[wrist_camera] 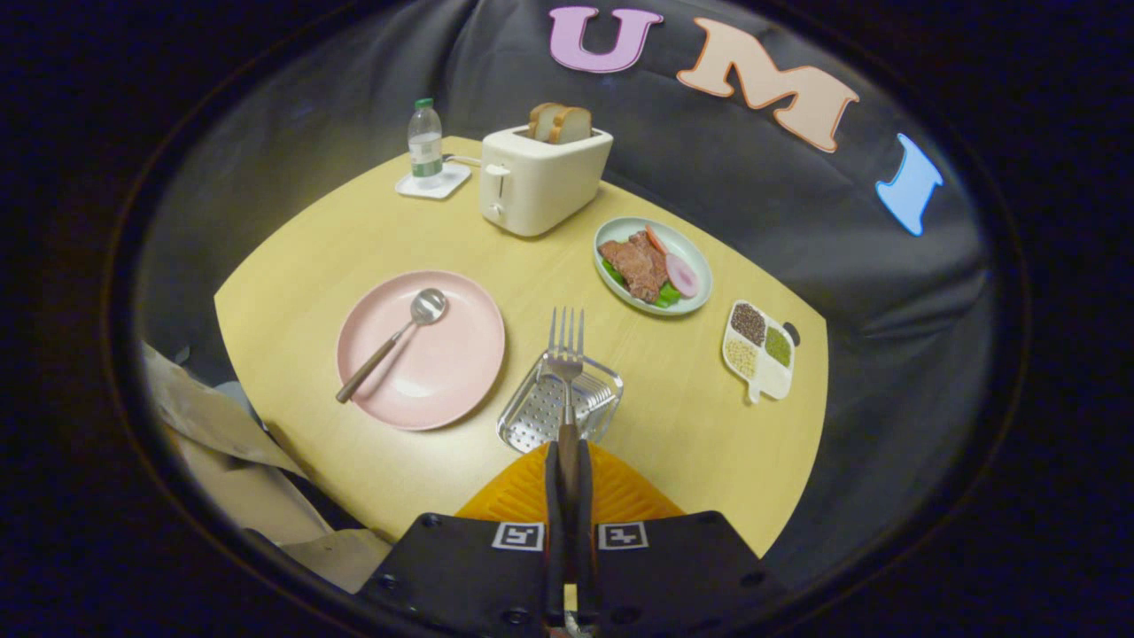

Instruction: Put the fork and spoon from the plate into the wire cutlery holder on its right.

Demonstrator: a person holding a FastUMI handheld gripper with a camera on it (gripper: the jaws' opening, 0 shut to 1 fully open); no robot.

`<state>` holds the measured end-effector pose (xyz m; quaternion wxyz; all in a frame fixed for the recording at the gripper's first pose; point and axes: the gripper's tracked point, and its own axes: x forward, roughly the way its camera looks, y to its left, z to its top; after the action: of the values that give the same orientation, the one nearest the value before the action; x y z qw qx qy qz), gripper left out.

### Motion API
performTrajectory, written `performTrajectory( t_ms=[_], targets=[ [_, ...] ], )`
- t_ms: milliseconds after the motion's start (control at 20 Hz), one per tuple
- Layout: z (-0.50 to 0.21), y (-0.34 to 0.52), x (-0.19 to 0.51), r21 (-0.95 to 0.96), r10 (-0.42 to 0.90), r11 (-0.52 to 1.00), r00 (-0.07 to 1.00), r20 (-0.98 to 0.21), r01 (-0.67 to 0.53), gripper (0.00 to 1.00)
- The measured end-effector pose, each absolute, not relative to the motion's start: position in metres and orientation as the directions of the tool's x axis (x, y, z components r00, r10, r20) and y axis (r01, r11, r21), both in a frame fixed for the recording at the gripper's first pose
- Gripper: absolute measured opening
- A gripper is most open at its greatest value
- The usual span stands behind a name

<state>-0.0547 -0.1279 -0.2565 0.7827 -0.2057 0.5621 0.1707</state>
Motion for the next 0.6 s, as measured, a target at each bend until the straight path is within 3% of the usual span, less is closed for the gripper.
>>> performTrajectory(
  t_ms=[600],
  targets=[
    [-0.287,-0.141,-0.074,-0.05,-0.021,0.827,0.058,-0.998,-0.559,0.08]
  ],
)
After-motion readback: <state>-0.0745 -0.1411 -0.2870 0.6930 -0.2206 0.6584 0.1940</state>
